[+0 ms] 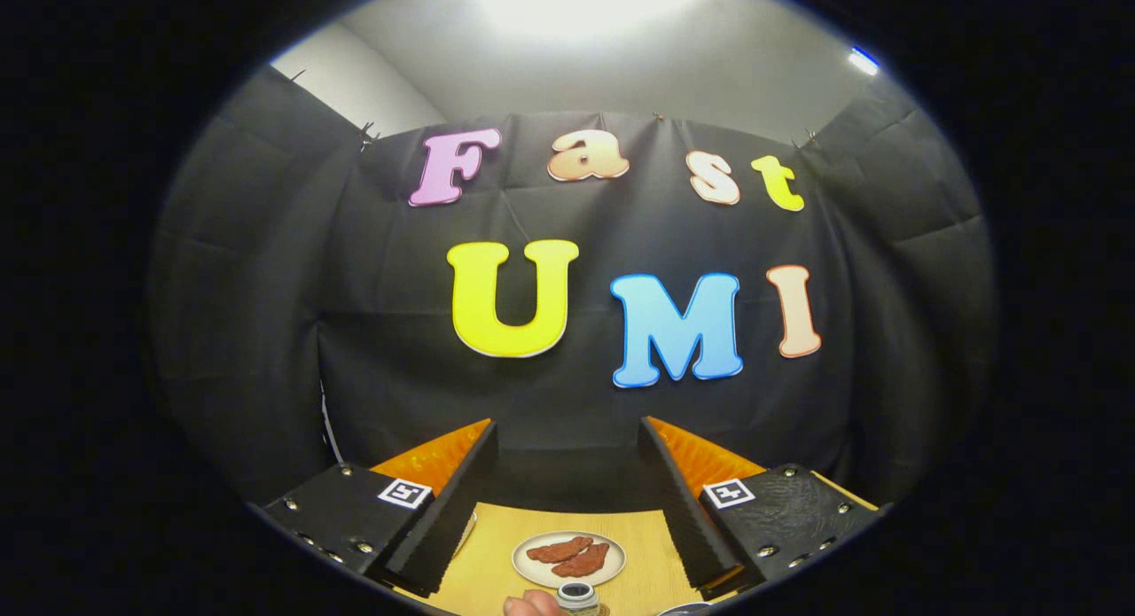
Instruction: Take the bottle from table, then pour the juice into the cup, finally place the bottle on the coaster
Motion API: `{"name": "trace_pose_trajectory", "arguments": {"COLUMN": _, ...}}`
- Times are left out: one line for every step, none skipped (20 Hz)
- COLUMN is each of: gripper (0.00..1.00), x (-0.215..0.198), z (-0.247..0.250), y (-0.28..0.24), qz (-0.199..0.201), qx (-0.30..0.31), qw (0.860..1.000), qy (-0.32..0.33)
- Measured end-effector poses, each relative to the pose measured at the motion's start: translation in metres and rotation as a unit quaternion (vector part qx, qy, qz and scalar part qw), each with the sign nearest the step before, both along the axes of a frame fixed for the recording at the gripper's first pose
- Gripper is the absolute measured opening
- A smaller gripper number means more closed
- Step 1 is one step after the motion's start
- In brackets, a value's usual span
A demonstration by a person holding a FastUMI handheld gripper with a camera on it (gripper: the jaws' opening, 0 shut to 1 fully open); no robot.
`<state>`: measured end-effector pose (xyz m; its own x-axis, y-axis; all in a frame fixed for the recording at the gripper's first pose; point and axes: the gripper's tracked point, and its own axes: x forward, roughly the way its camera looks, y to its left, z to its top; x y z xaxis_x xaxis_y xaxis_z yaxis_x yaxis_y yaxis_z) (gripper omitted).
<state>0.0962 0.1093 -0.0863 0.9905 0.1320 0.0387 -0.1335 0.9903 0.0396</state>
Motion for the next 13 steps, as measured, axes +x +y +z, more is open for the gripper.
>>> {"name": "trace_pose_trajectory", "arguments": {"gripper": 0.96, "x": -0.003, "z": 0.024, "y": -0.007, "qz": -0.006, "qx": 0.003, "qw": 1.000, "qy": -0.001}}
{"name": "trace_pose_trajectory", "arguments": {"gripper": 0.96, "x": -0.005, "z": 0.044, "y": -0.015, "qz": -0.016, "qx": 0.008, "qw": 1.000, "qy": -0.002}}
{"name": "trace_pose_trajectory", "arguments": {"gripper": 0.96, "x": -0.008, "z": 0.062, "y": -0.027, "qz": -0.030, "qx": 0.015, "qw": 0.999, "qy": 0.000}}
{"name": "trace_pose_trajectory", "arguments": {"gripper": 0.96, "x": -0.011, "z": 0.077, "y": -0.036, "qz": -0.042, "qx": 0.022, "qw": 0.999, "qy": 0.003}}
{"name": "trace_pose_trajectory", "arguments": {"gripper": 0.96, "x": -0.014, "z": 0.091, "y": -0.047, "qz": -0.054, "qx": 0.024, "qw": 0.998, "qy": 0.003}}
{"name": "trace_pose_trajectory", "arguments": {"gripper": 0.96, "x": -0.018, "z": 0.101, "y": -0.056, "qz": -0.064, "qx": 0.021, "qw": 0.998, "qy": 0.001}}
{"name": "trace_pose_trajectory", "arguments": {"gripper": 0.96, "x": -0.020, "z": 0.109, "y": -0.062, "qz": -0.070, "qx": 0.019, "qw": 0.997, "qy": 0.000}}
{"name": "trace_pose_trajectory", "arguments": {"gripper": 0.96, "x": -0.015, "z": 0.109, "y": -0.059, "qz": -0.067, "qx": 0.020, "qw": 0.998, "qy": -0.002}}
{"name": "trace_pose_trajectory", "arguments": {"gripper": 0.96, "x": -0.019, "z": 0.111, "y": -0.061, "qz": -0.062, "qx": 0.025, "qw": 0.998, "qy": -0.004}}
{"name": "trace_pose_trajectory", "arguments": {"gripper": 0.96, "x": -0.020, "z": 0.111, "y": -0.063, "qz": -0.055, "qx": 0.033, "qw": 0.998, "qy": -0.006}}
{"name": "trace_pose_trajectory", "arguments": {"gripper": 0.96, "x": -0.023, "z": 0.109, "y": -0.067, "qz": -0.048, "qx": 0.040, "qw": 0.998, "qy": -0.007}}
{"name": "trace_pose_trajectory", "arguments": {"gripper": 0.96, "x": -0.025, "z": 0.106, "y": -0.070, "qz": -0.039, "qx": 0.045, "qw": 0.998, "qy": -0.005}}
{"name": "trace_pose_trajectory", "arguments": {"gripper": 0.96, "x": -0.025, "z": 0.102, "y": -0.075, "qz": -0.032, "qx": 0.051, "qw": 0.998, "qy": -0.004}}
